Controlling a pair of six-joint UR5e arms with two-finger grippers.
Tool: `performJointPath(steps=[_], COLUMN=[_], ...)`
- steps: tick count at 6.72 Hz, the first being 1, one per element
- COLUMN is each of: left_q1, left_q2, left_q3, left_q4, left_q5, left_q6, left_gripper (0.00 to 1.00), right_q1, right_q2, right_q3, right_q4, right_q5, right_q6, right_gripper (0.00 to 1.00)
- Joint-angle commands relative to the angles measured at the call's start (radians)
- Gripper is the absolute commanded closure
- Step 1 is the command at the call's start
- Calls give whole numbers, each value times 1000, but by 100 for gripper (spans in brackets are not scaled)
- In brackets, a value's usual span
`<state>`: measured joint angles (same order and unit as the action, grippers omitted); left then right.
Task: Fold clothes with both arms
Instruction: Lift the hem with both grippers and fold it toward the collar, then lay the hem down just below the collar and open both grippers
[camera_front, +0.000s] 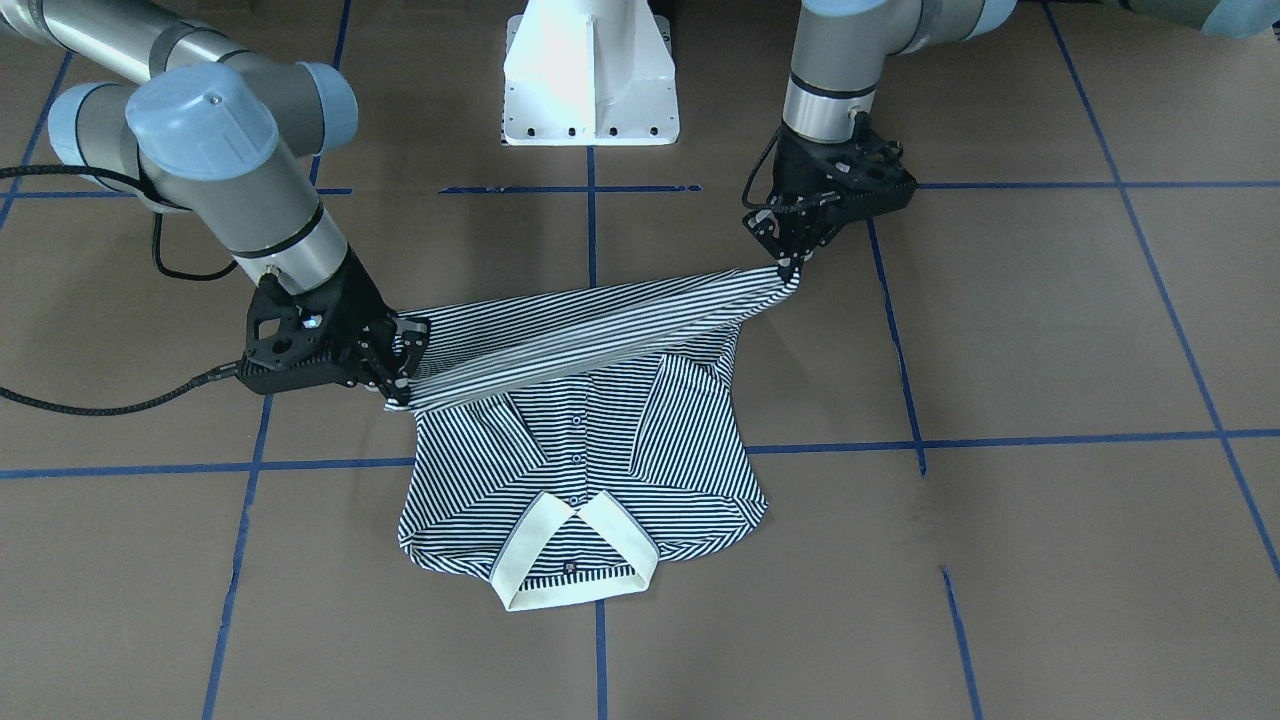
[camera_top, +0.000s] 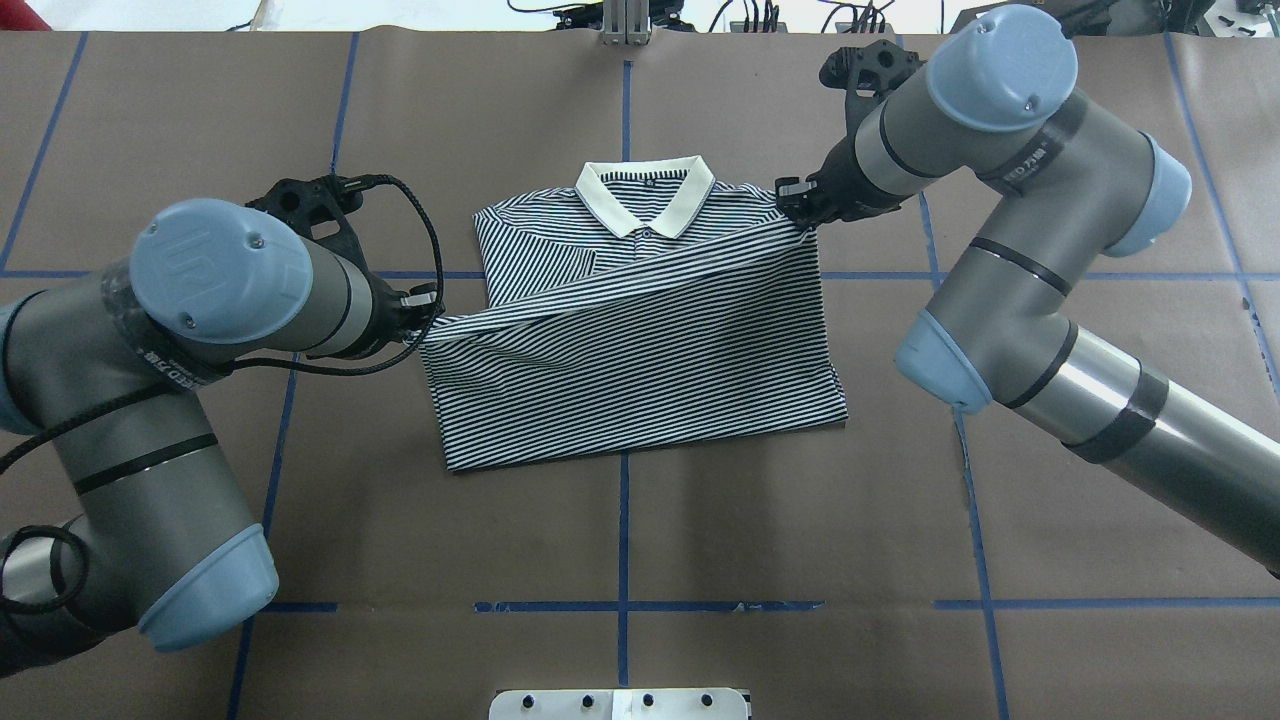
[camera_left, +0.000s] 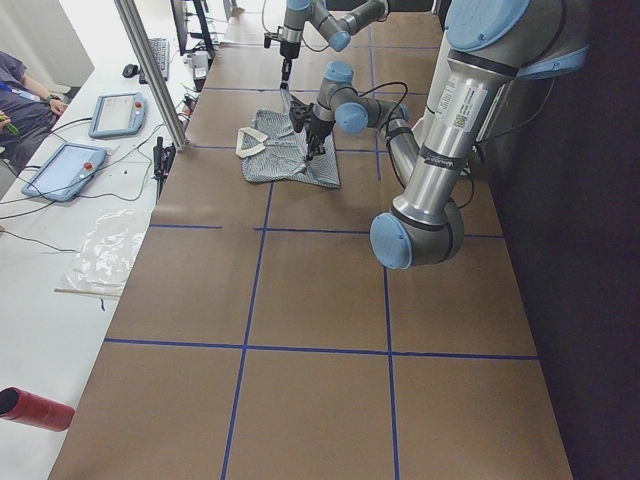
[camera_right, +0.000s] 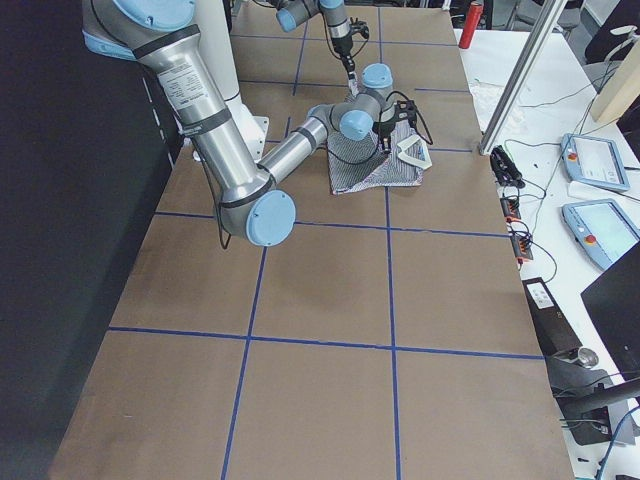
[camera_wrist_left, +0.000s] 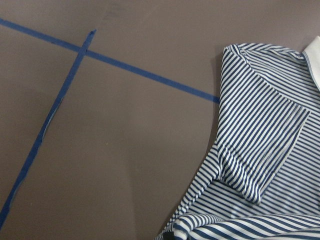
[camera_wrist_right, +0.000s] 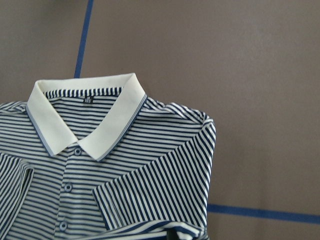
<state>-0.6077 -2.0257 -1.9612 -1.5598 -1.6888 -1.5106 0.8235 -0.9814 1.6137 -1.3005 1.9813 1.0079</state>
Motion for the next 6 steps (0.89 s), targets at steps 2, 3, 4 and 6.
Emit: performJointPath(steps=[2,3,4,6], left_q1=[-86,-101,-112,-115], left_q2=[-54,-89,-93,-108], left_q3=[259,345,404,442], left_q4=[-245,-300,-356,-385], left_q5=[0,0,0,1], left_q6=[6,6,6,6], left_gripper=[100,100,100,100], right_q1=[29,29,29,28], right_q2=[86,84,86,87], right_q3=[-216,-225,-250,-270], right_q4=[112,112,113,116], right_q5=[-4,-4,-4,-4], right_q6=[-6,-6,-6,-6], right_gripper=[100,100,100,100])
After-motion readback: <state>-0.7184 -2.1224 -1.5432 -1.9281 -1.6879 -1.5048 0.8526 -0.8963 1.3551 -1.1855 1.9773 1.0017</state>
